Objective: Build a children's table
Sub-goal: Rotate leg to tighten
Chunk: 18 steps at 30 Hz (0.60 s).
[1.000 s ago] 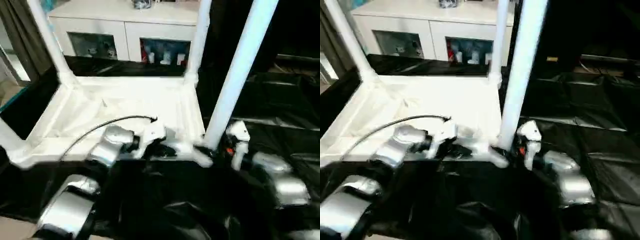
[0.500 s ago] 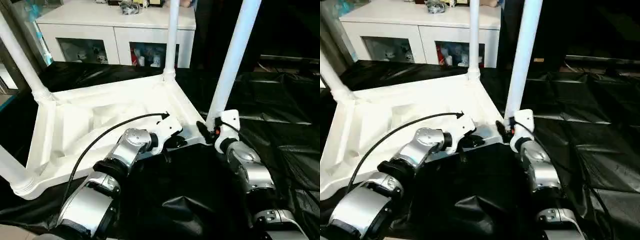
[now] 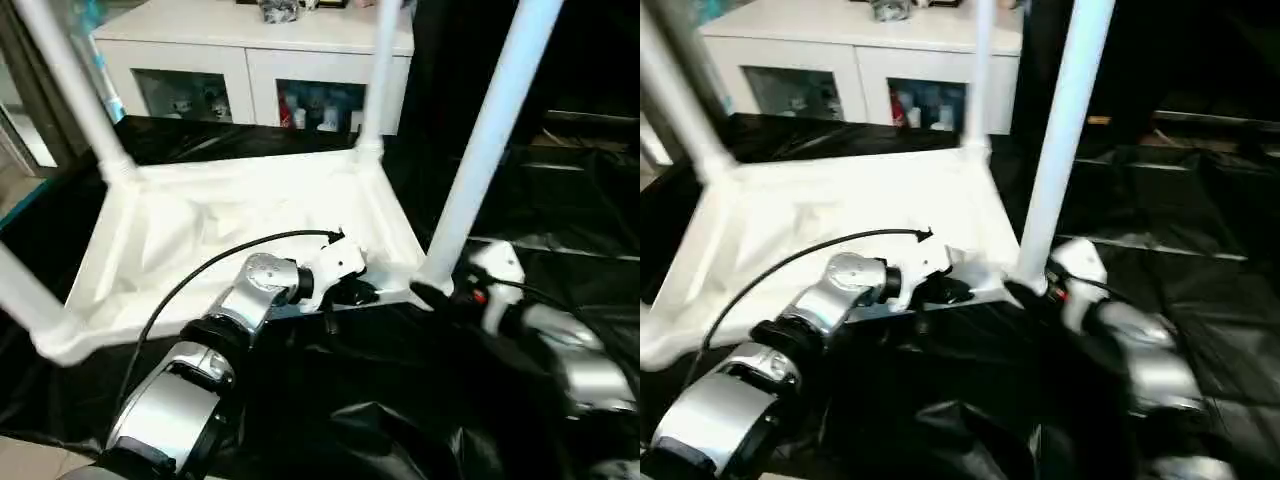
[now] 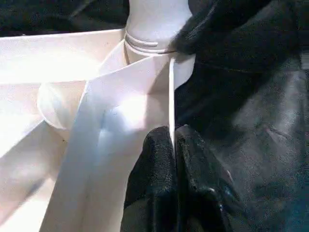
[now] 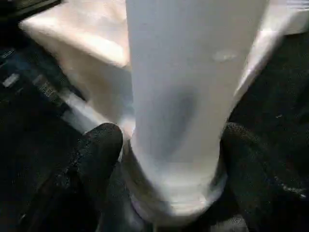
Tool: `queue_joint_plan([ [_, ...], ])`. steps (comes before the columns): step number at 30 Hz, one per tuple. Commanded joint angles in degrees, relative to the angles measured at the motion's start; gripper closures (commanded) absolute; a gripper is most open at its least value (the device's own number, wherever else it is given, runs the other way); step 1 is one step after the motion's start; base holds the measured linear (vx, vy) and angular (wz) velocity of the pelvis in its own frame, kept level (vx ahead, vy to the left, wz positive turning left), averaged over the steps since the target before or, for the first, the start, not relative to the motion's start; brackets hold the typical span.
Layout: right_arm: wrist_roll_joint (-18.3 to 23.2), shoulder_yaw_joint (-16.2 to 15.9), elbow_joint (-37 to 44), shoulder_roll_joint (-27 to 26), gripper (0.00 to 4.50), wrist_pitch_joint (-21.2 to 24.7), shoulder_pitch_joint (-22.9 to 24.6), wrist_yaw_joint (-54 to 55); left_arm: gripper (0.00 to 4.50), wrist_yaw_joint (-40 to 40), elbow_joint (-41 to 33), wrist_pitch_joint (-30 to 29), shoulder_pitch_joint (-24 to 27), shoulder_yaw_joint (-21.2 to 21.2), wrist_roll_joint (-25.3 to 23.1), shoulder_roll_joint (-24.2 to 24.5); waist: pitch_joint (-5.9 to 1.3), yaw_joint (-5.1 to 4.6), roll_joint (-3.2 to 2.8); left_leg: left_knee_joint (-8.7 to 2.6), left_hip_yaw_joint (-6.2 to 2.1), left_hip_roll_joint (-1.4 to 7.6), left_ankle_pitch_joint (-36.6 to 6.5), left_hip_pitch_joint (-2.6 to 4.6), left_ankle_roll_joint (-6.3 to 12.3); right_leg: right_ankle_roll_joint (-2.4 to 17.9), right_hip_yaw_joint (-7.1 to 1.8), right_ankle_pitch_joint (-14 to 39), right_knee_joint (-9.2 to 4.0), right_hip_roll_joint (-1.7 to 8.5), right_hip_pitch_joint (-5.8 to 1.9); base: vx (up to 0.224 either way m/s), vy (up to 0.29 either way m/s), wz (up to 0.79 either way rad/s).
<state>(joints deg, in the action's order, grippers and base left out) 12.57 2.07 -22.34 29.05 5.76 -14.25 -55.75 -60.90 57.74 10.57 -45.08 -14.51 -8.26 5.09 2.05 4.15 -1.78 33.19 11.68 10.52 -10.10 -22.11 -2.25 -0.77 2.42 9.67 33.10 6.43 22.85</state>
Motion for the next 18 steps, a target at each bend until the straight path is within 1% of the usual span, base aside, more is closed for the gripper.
queue_joint_plan([
  [1, 1.8, 0.7, 2.4, 2.5, 1.04, 1.2, 1.5, -5.2, 4.5, -1.7, -0.2, 1.7, 0.6, 0.3, 1.7, 1.0, -3.23, 0.22, 1.64, -3.5, -0.82, 2.73, -11.8, 0.77, 7.81, 13.4, -1.06, 11.7, -3.61, 2.04, -2.35, 0.0, 0.0, 0.0],
  [4, 3.5, 1.4, 3.9, 5.5, 1.04, 2.2, 2.5, -8.3, 4.5, -3.6, -0.3, 2.6, 0.8, 0.4, 2.0, 2.1, -3.23, 0.23, 2.01, -3.41, -0.76, 2.71, -11.6, 0.62, 8.1, 13.7, -0.89, 12.1, -3.49, 2.04, -2.35, 0.0, 0.0, 0.0],
  [5, 3.7, 1.6, 4.2, 6.0, 1.04, 2.3, 2.7, -8.8, 4.5, -3.8, -0.3, 2.8, 0.8, 0.4, 2.0, 2.3, -3.2, 0.22, 2.33, -3.37, -0.69, 2.72, -12.0, 0.66, 8.11, 13.5, -0.9, 12.7, -3.6, 2.04, -2.28, 0.0, 0.0, 0.0],
  [6, 3.9, 1.7, 4.3, 6.2, 1.04, 2.4, 2.7, -9.0, 4.5, -4.0, -0.4, 2.9, 0.9, 0.4, 2.0, 2.4, -3.15, 0.19, 2.16, -3.4, -0.67, 2.74, -12.4, 0.68, 7.87, 13.3, -0.93, 13.9, -3.65, 2.08, -2.16, 0.0, 0.0, 0.0],
  [7, 4.5, 2.1, 5.0, 7.4, 1.04, 3.0, 3.0, -10.2, 4.5, -5.4, -0.7, 3.2, 1.1, 0.6, 2.3, 3.2, -3.08, 0.12, 2.69, -3.42, -0.65, 2.68, -12.7, 0.61, 7.69, 12.8, -0.86, 15.4, -3.76, 2.04, -2.24, 0.0, 0.0, 0.0],
  [8, 4.9, 2.2, 5.4, 7.7, 1.04, 3.4, 3.0, -10.5, 4.5, -6.3, -1.1, 3.5, 1.3, 0.8, 2.6, 3.7, -3.14, 0.35, 2.44, -3.43, -0.71, 2.81, -12.6, 0.76, 7.5, 12.6, -0.91, 15.8, -3.71, 2.16, -2.15, 0.0, 0.0, 0.0],
  [9, 5.1, 2.3, 5.6, 7.9, 1.04, 3.6, 3.0, -10.6, 4.5, -6.6, -1.2, 3.6, 1.4, 0.9, 2.7, 3.9, -3.02, 0.17, 2.58, -3.48, -0.66, 2.83, -12.7, 0.76, 7.41, 12.5, -0.95, 16.2, -3.81, 2.07, -2.03, 0.0, 0.0, 0.0],
  [10, 5.2, 2.2, 6.1, 7.9, 1.04, 3.4, 2.9, -10.4, 4.5, -7.4, -1.7, 3.4, 1.7, 1.0, 3.1, 4.2, -2.99, 0.09, 2.54, -3.48, -0.6, 2.84, -12.8, 0.82, 7.1, 12.3, -0.98, 16.8, -3.86, 2.07, -1.89, 0.0, 0.0, 0.0],
  [12, 5.0, 2.2, 6.4, 7.7, 1.04, 3.3, 2.7, -9.8, 4.5, -8.3, -2.0, 3.5, 1.9, 1.0, 3.3, 4.3, -3.03, 0.01, 2.57, -3.48, -0.6, 2.86, -12.6, 0.84, 6.9, 12.3, -1.0, 16.6, -3.77, 2.04, -1.88, 0.0, 0.0, 0.0],
  [13, 5.0, 2.3, 6.7, 6.9, 1.04, 3.3, 1.9, -8.5, 4.5, -9.3, -2.5, 3.7, 2.3, 0.9, 3.6, 4.6, -3.04, -0.06, 2.34, -3.51, -0.62, 2.88, -12.0, 0.85, 6.84, 12.4, -1.02, 15.8, -3.69, 2.03, -1.84, 0.0, 0.0, 0.0],
  [14, 5.2, 2.4, 6.7, 6.5, 1.04, 3.5, 1.6, -8.1, 4.5, -9.5, -2.5, 3.7, 2.3, 0.9, 3.7, 4.8, -3.06, -0.19, 2.26, -3.53, -0.64, 2.87, -11.9, 0.8, 6.85, 12.6, -0.99, 15.3, -3.63, 1.99, -1.87, 0.0, 0.0, 0.0],
  [15, 5.1, 1.9, 6.9, 6.0, 1.04, 3.5, 1.2, -8.0, 4.5, -10.2, -2.9, 3.9, 2.6, 0.6, 3.8, 5.0, -3.1, -0.27, 2.06, -3.47, -0.6, 2.83, -11.9, 0.87, 6.82, 12.9, -0.99, 14.7, -3.58, 1.97, -1.83, 0.0, 0.0, 0.0],
  [16, 5.1, 1.7, 7.0, 5.9, 1.04, 3.5, 1.1, -8.1, 4.5, -10.4, -3.0, 3.9, 2.7, 0.6, 3.9, 5.0, -3.07, -0.41, 2.15, -3.49, -0.56, 2.81, -12.1, 0.81, 6.86, 13.0, -0.98, 14.6, -3.62, 1.93, -1.86, 0.0, 0.0, 0.0],
  [18, 4.9, 0.5, 7.5, 5.2, 1.04, 3.5, 0.9, -8.6, 4.5, -11.1, -3.4, 4.0, 3.1, 0.3, 3.9, 5.3, -3.16, -0.49, 2.03, -3.43, -0.55, 2.83, -12.2, 0.89, 6.68, 13.4, -0.98, 13.7, -3.51, 1.89, -1.89, 0.0, 0.0, 0.0],
])
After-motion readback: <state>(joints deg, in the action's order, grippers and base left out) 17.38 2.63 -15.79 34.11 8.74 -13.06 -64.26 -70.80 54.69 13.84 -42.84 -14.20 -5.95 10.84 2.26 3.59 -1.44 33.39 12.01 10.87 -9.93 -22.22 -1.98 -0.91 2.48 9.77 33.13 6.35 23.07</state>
